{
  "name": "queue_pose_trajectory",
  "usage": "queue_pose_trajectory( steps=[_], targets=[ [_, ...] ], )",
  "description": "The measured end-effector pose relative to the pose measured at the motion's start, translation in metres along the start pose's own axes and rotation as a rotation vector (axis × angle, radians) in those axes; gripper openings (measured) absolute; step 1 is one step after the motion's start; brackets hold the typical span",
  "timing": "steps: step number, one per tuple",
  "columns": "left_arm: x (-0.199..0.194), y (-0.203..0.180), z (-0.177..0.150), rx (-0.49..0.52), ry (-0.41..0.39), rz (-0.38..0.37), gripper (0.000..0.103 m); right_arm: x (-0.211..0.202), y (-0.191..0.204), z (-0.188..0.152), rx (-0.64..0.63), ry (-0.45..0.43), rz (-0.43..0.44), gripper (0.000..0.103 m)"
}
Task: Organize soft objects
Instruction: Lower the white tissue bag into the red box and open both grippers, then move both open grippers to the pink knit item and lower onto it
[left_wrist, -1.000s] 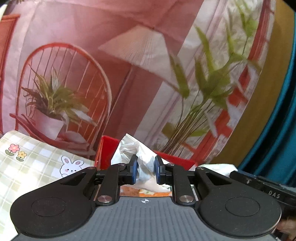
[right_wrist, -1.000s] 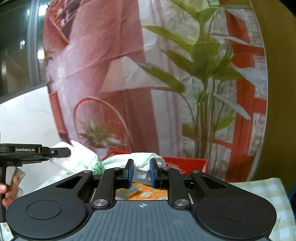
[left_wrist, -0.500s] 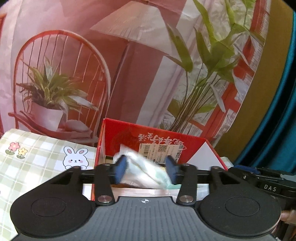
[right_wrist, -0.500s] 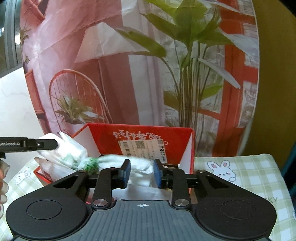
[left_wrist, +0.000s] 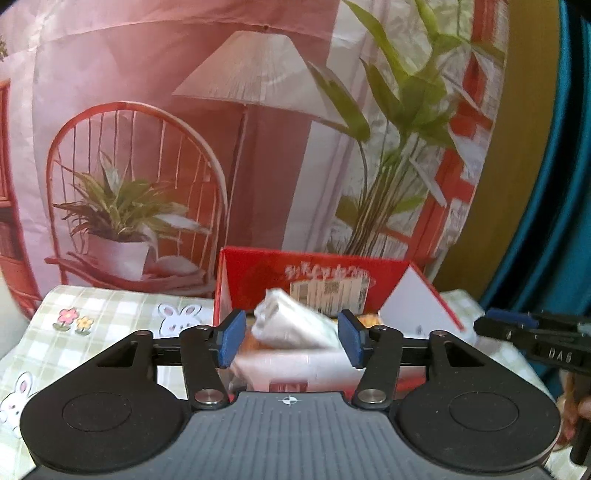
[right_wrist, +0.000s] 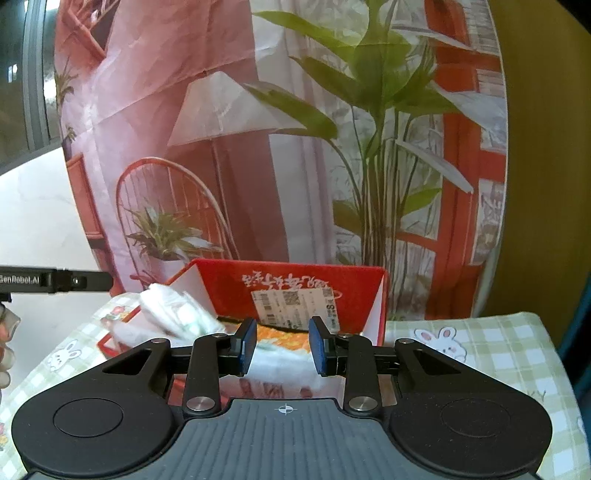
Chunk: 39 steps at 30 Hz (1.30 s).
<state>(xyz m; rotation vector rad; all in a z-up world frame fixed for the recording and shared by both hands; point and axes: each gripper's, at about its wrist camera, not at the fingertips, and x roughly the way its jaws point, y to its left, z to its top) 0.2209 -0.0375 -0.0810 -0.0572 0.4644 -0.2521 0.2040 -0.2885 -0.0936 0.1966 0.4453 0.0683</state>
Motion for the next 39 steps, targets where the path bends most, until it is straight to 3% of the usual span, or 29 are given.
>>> queue_pose_trajectory(
  steps=[5, 10, 12, 22, 32, 39],
  targets=[
    [-0.016, -0.004, -0.023, 0.010, 0.031, 0.012, 0.070, -0.017, 0.002, -0.017, 0.006, 0.002, 0.002, 0.034],
    [-0.027, -0.005, -0.050, 0.016, 0.069, 0.024, 0.076, -0.031, 0.006, -0.043, 0.003, 0.024, -0.033, 0.057],
    [-0.030, -0.005, -0.060, 0.016, 0.087, 0.024, 0.076, -0.036, 0.008, -0.055, -0.001, 0.039, -0.026, 0.060],
    [-0.031, 0.011, -0.118, -0.030, 0.219, 0.052, 0.077, -0.047, 0.024, -0.117, 0.034, 0.159, 0.030, 0.057],
    [-0.034, 0.019, -0.153, -0.088, 0.285, 0.070, 0.077, -0.053, 0.026, -0.154, 0.061, 0.284, 0.008, 0.050],
    [-0.026, 0.023, -0.169, -0.123, 0.325, 0.082, 0.077, -0.040, 0.021, -0.161, 0.093, 0.339, 0.033, 0.032]
  ],
)
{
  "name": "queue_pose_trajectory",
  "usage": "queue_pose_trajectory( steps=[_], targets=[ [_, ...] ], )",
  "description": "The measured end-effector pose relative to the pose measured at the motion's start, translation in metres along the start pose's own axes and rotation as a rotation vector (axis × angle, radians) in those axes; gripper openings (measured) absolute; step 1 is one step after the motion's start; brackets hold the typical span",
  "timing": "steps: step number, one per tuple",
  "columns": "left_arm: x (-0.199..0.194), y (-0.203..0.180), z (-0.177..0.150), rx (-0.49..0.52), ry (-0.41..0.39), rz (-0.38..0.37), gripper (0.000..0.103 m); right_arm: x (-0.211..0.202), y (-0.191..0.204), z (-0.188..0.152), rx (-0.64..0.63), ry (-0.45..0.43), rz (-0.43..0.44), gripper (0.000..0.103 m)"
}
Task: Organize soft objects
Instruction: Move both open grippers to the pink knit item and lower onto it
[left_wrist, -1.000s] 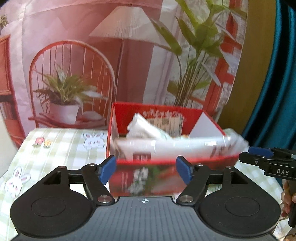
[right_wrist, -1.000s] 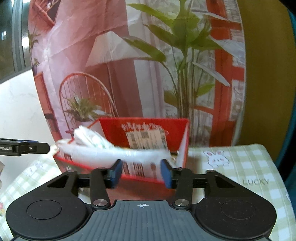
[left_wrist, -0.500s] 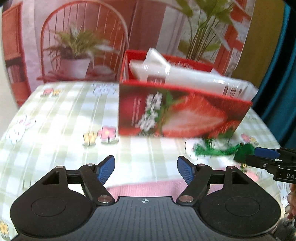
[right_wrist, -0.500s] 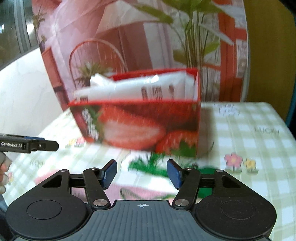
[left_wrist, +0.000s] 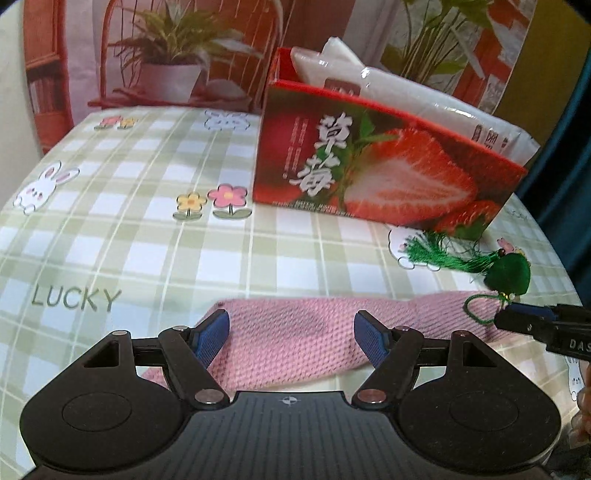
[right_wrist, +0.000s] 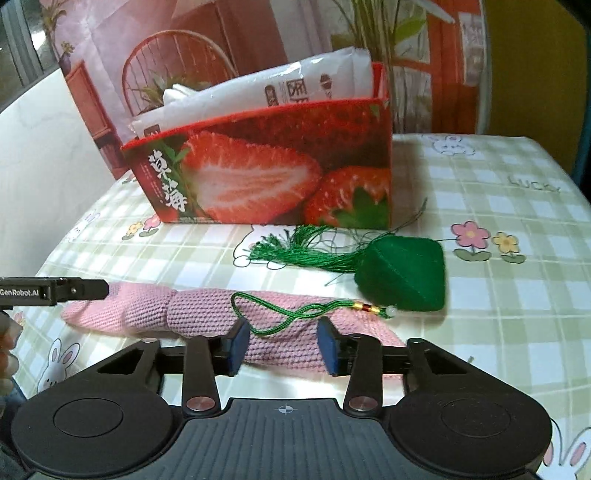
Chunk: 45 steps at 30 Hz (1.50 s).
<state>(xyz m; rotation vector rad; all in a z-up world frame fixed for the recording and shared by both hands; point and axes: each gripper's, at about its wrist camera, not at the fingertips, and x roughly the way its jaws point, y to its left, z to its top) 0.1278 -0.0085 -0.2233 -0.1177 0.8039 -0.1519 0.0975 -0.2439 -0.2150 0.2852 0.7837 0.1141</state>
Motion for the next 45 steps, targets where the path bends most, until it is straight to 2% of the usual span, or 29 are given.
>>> queue_pose_trajectory(
  steps=[6, 14, 19, 26, 31, 33, 35, 38, 41, 45],
  targets=[
    [0.007, 0.003, -0.007, -0.019, 0.024, 0.013, 0.077, 0.017, -0.001, 0.010, -0.035, -0.004, -0.009, 0.023],
    [0.011, 0.010, -0.011, -0.031, 0.033, 0.024, 0.077, 0.030, -0.026, 0.020, 0.031, -0.058, -0.126, 0.022],
    [0.016, 0.006, -0.011, -0.024, 0.037, 0.027, 0.080, 0.020, -0.026, 0.009, 0.058, -0.059, -0.118, 0.027],
    [0.020, 0.002, -0.011, -0.013, 0.034, 0.027, 0.085, 0.008, -0.011, -0.005, 0.030, -0.028, -0.089, 0.031],
    [0.020, 0.003, -0.012, -0.008, 0.029, 0.015, 0.088, 0.019, -0.010, -0.009, 0.041, 0.017, -0.087, 0.040],
    [0.021, 0.002, -0.012, -0.003, 0.026, 0.012, 0.089, 0.021, -0.007, -0.009, 0.032, 0.013, -0.080, 0.048],
    [0.022, 0.001, -0.013, 0.013, 0.020, 0.008, 0.089, 0.024, -0.003, -0.008, 0.015, 0.015, -0.080, 0.050],
    [0.022, 0.000, -0.014, 0.030, 0.005, -0.003, 0.084, 0.028, 0.004, -0.009, -0.016, 0.015, -0.080, 0.051],
    [0.021, 0.000, -0.014, 0.040, -0.003, -0.028, 0.071, 0.029, 0.006, -0.009, -0.026, 0.015, -0.076, 0.049],
    [0.020, -0.002, -0.015, 0.060, -0.008, -0.049, 0.056, 0.030, 0.008, -0.009, -0.032, 0.019, -0.057, 0.039]
  ],
)
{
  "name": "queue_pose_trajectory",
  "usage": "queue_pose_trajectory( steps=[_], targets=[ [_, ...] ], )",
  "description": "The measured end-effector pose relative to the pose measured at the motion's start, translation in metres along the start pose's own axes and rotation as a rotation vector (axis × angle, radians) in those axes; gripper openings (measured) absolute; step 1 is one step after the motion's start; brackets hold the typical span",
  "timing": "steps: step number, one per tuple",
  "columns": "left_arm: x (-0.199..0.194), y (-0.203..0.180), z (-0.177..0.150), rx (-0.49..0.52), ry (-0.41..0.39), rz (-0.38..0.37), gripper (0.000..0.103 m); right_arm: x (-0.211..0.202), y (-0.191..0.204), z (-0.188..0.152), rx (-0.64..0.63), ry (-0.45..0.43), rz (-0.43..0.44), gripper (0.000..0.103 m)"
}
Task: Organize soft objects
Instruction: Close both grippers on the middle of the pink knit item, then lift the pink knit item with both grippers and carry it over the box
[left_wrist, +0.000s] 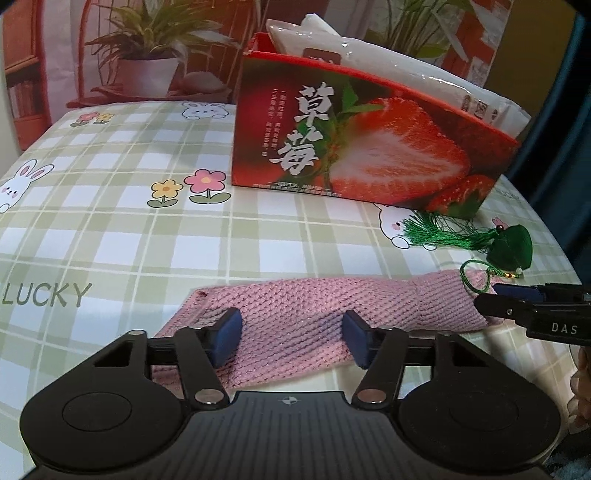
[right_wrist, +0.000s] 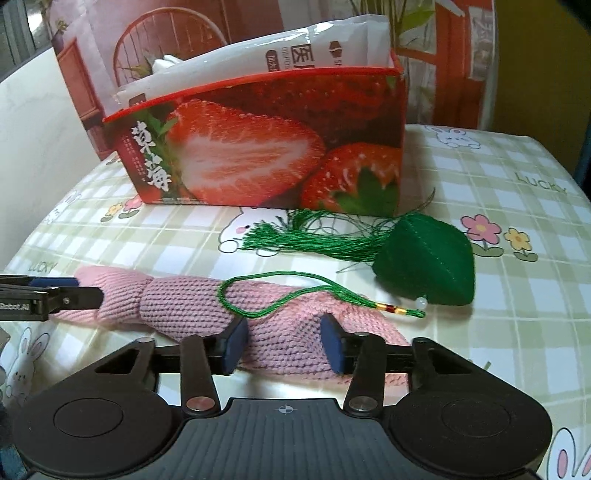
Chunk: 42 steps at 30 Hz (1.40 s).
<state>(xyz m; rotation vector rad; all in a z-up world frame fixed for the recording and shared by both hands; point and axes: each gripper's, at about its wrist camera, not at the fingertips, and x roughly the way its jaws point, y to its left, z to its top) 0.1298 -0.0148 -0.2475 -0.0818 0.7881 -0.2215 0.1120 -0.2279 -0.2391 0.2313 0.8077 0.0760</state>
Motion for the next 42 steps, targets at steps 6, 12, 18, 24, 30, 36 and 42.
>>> queue_pose_trajectory(
  steps=[6, 12, 18, 24, 30, 36, 42],
  targets=[
    [0.001, 0.003, -0.002, -0.022, 0.003, -0.072, 0.025, -0.001, 0.000, 0.000, 0.009, 0.008, 0.033, 0.022],
    [-0.003, 0.005, -0.003, -0.045, -0.017, -0.074, 0.020, -0.002, 0.005, -0.002, 0.012, 0.029, 0.101, 0.012],
    [-0.015, 0.008, 0.005, -0.056, -0.080, -0.075, 0.020, -0.006, 0.009, 0.003, 0.011, 0.009, 0.153, 0.011],
    [-0.029, 0.002, 0.020, -0.032, -0.151, -0.083, 0.020, -0.024, 0.017, 0.024, -0.042, -0.081, 0.185, 0.011],
    [-0.041, -0.002, 0.037, -0.014, -0.211, -0.086, 0.020, -0.041, 0.019, 0.046, -0.083, -0.160, 0.182, 0.011],
    [-0.055, -0.011, 0.055, 0.019, -0.270, -0.101, 0.020, -0.055, 0.013, 0.059, -0.080, -0.216, 0.168, 0.011],
    [-0.072, -0.019, 0.077, 0.040, -0.351, -0.114, 0.020, -0.074, 0.008, 0.071, -0.085, -0.285, 0.151, 0.010]
  ],
)
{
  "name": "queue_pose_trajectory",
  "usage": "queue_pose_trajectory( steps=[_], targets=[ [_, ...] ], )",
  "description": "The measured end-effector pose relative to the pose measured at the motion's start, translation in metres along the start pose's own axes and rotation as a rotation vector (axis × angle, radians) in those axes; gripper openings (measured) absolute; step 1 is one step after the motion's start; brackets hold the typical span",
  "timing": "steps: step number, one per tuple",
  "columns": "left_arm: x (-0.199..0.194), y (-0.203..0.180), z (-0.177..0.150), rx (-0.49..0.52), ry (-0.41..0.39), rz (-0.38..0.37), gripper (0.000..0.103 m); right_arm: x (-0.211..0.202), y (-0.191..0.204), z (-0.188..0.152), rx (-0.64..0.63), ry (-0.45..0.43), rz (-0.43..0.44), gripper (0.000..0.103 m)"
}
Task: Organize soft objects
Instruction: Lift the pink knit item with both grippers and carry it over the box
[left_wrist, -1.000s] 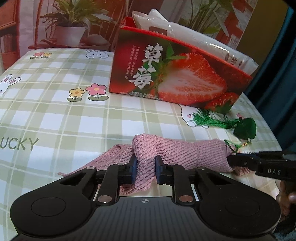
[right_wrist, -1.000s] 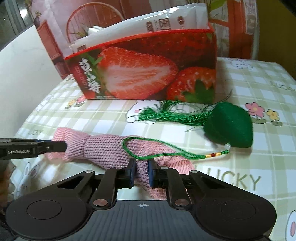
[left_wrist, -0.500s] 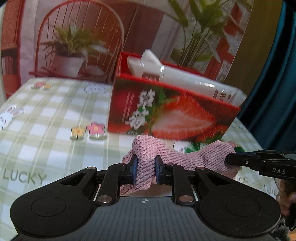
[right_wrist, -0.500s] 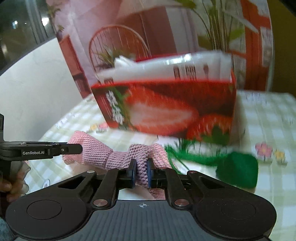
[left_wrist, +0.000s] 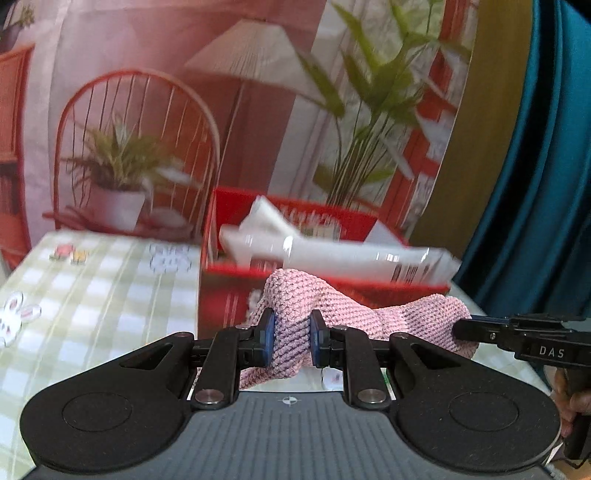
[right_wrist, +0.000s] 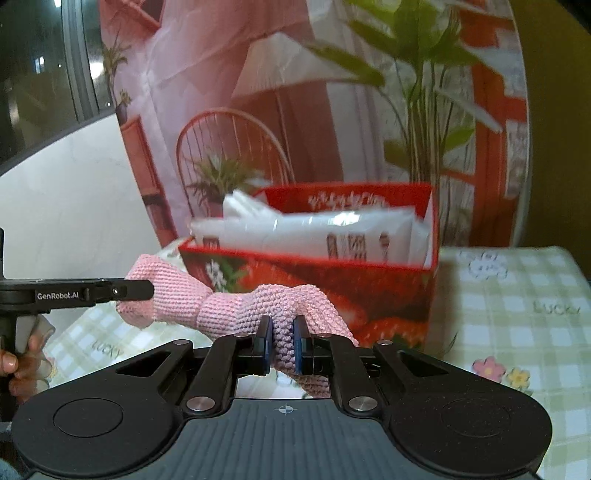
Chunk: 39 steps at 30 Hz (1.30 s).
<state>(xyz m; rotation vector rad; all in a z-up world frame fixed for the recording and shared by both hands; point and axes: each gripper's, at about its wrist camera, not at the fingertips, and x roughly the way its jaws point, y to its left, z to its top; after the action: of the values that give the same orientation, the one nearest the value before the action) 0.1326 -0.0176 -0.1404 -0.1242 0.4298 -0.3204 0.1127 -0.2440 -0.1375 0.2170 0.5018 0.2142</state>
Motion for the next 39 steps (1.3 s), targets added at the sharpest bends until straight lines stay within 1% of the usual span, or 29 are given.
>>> queue_pose_trajectory(
  steps=[9, 14, 19, 25, 31, 35, 39],
  targets=[
    [-0.001, -0.009, 0.031, 0.014, -0.078, -0.015, 0.020, -0.015, -0.006, 0.032, -0.023, -0.089, -0.010, 0.010],
    [0.015, -0.012, 0.057, 0.012, -0.109, -0.016, 0.020, -0.009, -0.010, 0.054, -0.033, -0.118, -0.019, 0.010],
    [0.044, -0.005, 0.082, -0.016, -0.109, 0.002, 0.020, 0.009, -0.015, 0.082, -0.060, -0.146, -0.042, 0.010],
    [0.071, 0.002, 0.105, 0.006, -0.135, 0.025, 0.020, 0.045, -0.023, 0.104, -0.068, -0.144, -0.083, 0.010],
    [0.098, 0.014, 0.116, -0.011, -0.107, 0.026, 0.020, 0.083, -0.028, 0.116, -0.074, -0.127, -0.128, 0.010],
    [0.116, 0.022, 0.113, -0.028, -0.071, 0.023, 0.020, 0.102, -0.032, 0.119, -0.072, -0.106, -0.149, 0.010],
    [0.129, 0.028, 0.110, -0.037, -0.037, 0.019, 0.020, 0.120, -0.041, 0.118, -0.040, -0.075, -0.166, 0.010]
  ],
)
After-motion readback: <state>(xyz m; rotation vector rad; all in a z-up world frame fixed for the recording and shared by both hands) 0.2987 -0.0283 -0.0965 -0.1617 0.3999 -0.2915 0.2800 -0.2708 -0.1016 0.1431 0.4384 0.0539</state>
